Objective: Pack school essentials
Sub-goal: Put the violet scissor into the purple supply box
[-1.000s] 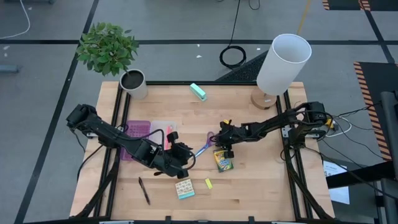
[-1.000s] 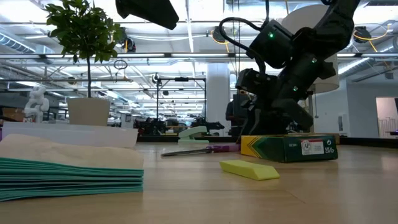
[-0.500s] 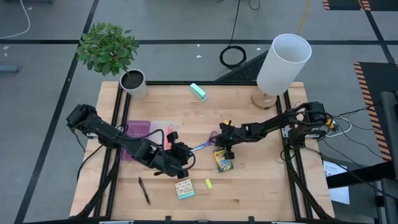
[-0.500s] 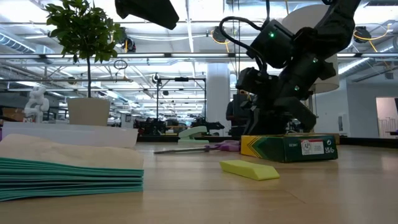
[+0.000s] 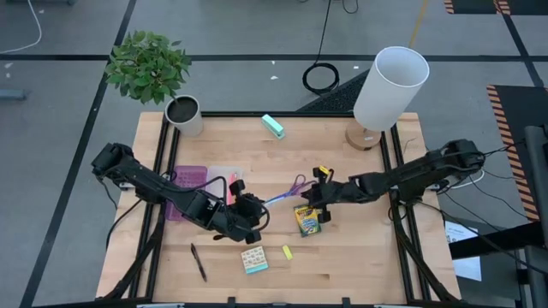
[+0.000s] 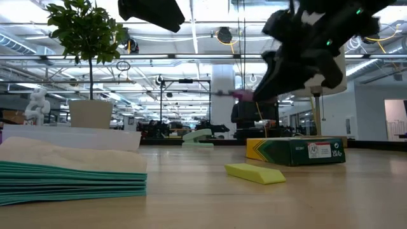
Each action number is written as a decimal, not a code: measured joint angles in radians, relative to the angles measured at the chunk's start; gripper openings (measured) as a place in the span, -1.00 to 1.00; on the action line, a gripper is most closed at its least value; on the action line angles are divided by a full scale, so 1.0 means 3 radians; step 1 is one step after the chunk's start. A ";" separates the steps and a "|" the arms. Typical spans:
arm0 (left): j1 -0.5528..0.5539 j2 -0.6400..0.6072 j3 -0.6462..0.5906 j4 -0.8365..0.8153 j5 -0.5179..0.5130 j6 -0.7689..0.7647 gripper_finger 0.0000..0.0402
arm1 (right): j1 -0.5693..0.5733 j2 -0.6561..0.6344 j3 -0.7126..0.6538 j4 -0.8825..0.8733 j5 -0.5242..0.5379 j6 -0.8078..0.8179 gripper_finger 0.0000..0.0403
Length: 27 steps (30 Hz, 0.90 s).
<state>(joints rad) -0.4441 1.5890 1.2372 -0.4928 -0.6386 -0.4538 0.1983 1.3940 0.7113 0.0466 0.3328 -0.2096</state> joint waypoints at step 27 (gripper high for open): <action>0.0192 0.0315 0.0002 0.0378 -0.0041 0.0426 -0.17 | 0.1157 0.0143 0.0001 0.0601 0.2585 -0.1542 -0.96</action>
<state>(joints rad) -0.3866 1.6834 1.2377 -0.3794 -0.6508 -0.3260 0.5455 1.4369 0.7116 0.2269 1.1084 -0.6723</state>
